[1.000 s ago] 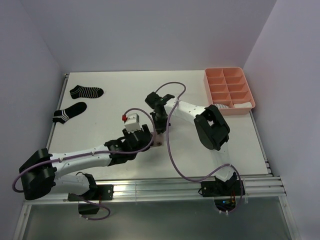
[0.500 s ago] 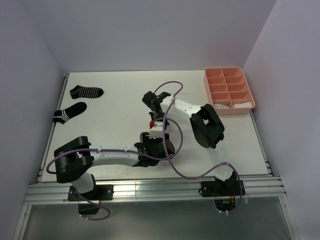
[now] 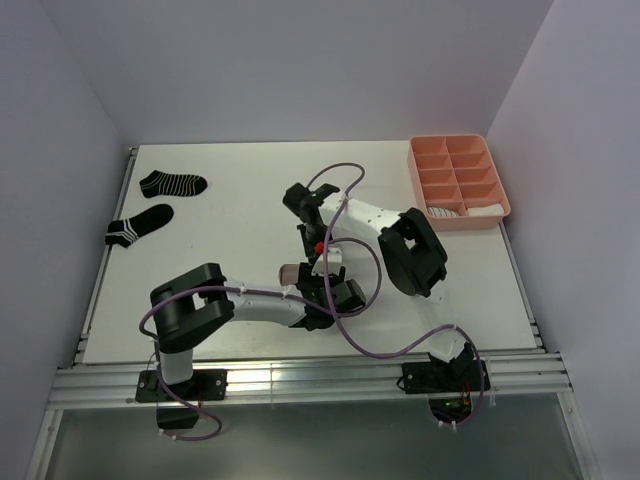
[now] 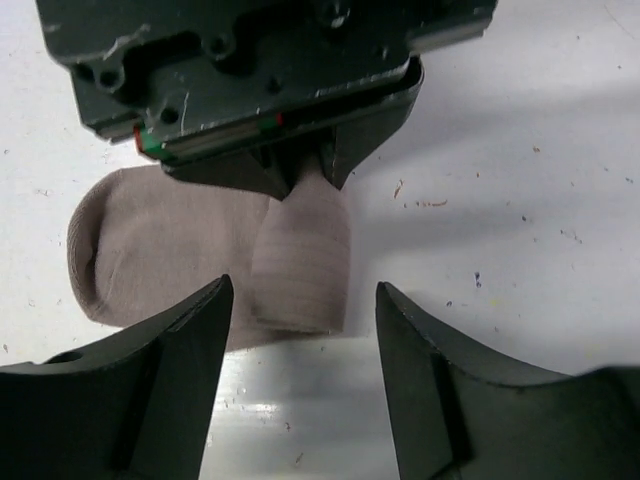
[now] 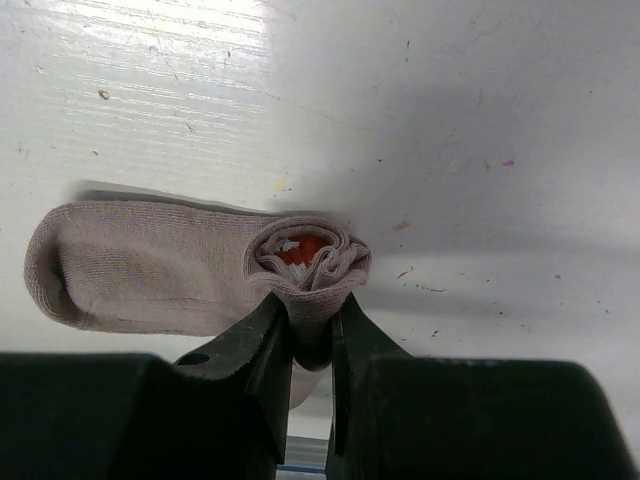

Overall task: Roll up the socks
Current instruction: Roll the sock at the center of the board.

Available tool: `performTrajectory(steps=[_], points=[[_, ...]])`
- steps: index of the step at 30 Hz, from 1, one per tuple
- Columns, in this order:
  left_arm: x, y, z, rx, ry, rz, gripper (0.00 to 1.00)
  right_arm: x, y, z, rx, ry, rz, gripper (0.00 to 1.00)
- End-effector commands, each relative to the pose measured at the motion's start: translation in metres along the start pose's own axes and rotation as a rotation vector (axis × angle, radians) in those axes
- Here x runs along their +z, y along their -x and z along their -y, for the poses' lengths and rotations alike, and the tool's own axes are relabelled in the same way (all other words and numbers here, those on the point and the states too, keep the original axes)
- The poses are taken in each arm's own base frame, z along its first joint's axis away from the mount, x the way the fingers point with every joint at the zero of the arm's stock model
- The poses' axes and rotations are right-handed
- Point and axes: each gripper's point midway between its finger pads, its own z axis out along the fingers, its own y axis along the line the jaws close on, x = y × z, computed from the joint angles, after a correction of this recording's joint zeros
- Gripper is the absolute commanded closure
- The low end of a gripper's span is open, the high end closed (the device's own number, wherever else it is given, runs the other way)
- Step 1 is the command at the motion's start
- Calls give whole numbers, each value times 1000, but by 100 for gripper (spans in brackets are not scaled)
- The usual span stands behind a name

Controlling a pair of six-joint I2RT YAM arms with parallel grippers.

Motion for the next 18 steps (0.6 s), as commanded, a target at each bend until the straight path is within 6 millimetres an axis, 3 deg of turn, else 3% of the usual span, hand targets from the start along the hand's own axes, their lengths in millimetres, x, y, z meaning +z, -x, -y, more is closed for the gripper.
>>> performTrajectory(steps=[1,6,12,13,17,18], points=[[3,23,6,-16,22,58,38,45,-33,-4,-8,-52,-124,99],[8,18,7,2,34,44,49,47,-36,-5,-4,-44,-131,99],[13,-5,-9,-30,61,-39,72,44,-36,-13,1,-3,-133,99],[14,-10,-11,-40,56,-66,79,44,-35,-16,6,11,-128,98],[7,-16,-23,-89,35,-104,94,26,-25,-32,33,118,-67,86],[5,-24,-31,-87,41,-122,96,21,-20,-34,45,144,-48,79]])
